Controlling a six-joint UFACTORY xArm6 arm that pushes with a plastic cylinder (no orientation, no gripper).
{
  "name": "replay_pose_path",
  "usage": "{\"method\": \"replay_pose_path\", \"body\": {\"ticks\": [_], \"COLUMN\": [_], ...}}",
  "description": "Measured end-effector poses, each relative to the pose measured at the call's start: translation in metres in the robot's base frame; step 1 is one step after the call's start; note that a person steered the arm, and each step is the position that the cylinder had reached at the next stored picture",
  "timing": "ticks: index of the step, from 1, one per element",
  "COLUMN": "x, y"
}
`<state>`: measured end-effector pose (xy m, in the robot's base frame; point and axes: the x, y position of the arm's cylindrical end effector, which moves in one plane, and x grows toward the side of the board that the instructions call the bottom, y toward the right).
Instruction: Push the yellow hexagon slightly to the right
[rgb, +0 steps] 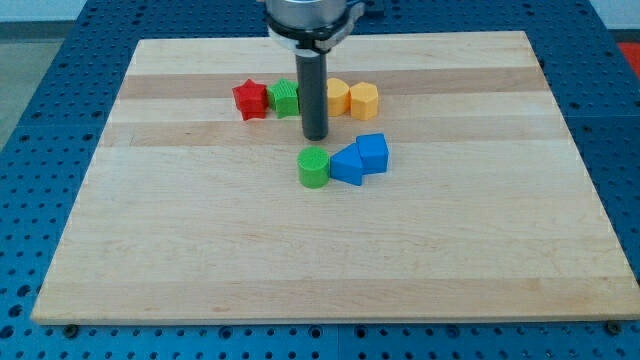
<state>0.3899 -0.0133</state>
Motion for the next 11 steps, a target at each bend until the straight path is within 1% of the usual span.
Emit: {"method": "replay_pose_path", "body": {"ticks": [2,4,8,11], "x": [-0.002,-0.022,-0.023,-0.022], "y": [0.033,0.033,0.057,0.059]}}
